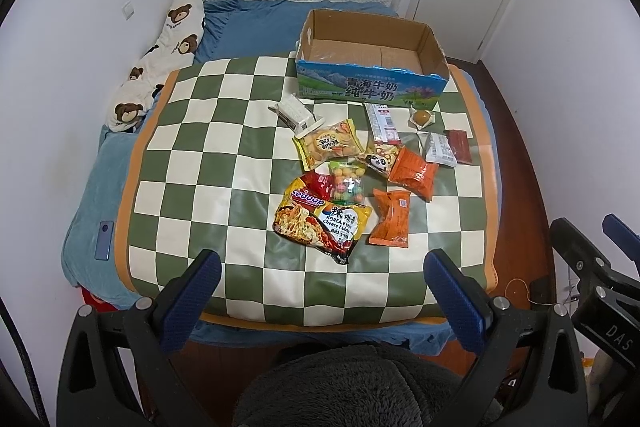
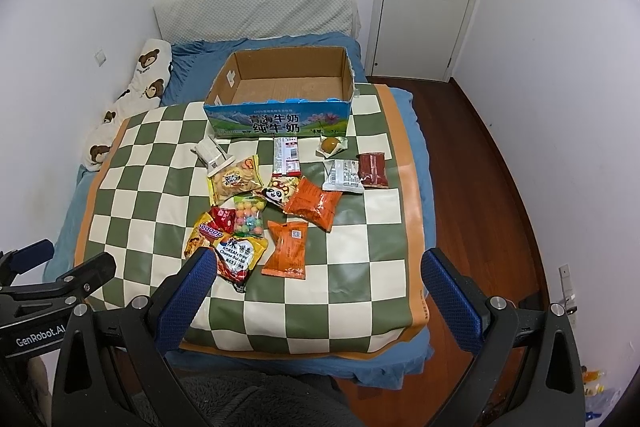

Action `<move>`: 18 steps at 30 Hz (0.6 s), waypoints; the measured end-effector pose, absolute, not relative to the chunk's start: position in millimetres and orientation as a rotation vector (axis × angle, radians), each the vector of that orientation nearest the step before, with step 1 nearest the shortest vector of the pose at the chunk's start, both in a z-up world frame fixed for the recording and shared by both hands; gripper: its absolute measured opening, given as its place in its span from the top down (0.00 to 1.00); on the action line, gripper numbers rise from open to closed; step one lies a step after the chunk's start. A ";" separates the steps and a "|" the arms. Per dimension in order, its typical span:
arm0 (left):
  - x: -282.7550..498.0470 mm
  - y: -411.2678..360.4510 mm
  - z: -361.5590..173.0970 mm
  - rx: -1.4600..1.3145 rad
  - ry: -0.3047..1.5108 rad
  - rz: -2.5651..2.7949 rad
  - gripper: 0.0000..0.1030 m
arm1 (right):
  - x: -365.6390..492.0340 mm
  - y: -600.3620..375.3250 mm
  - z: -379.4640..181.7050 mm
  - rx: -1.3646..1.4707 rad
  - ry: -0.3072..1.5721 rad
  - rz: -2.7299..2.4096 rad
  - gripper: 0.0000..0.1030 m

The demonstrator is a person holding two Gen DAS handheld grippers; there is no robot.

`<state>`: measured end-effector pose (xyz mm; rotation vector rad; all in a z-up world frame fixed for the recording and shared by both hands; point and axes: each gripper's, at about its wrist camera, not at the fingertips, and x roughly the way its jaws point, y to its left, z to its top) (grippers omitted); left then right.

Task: Organize snacks

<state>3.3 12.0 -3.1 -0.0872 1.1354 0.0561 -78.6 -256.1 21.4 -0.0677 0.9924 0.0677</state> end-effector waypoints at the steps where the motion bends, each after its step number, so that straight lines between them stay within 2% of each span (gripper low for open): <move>1: 3.7 11.7 -3.0 -0.088 1.137 0.054 0.00 | -78.6 -256.0 21.5 -0.068 0.992 0.067 0.00; 18: 6.6 11.7 -2.6 -0.094 1.139 0.057 0.00 | -77.3 -251.4 22.7 -0.059 0.991 0.071 0.00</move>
